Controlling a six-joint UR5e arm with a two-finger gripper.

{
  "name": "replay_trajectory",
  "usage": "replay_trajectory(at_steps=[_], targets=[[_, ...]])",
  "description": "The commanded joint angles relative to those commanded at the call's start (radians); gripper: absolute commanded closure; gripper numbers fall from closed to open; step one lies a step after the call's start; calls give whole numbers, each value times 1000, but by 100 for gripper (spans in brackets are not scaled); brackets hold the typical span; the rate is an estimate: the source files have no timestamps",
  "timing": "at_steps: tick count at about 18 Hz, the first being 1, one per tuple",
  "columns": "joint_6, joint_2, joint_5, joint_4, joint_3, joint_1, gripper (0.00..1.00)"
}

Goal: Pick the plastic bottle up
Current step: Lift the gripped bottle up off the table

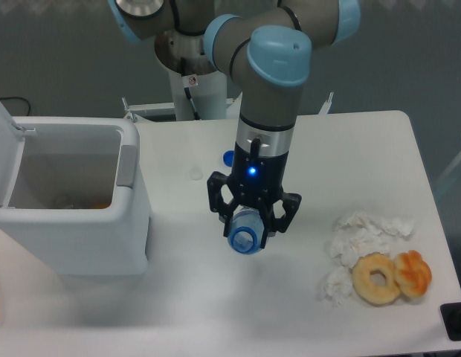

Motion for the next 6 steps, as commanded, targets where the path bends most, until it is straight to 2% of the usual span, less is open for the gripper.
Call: replay_trajectory(at_steps=[6], targets=[[2, -3, 0, 0, -9, -2, 37]])
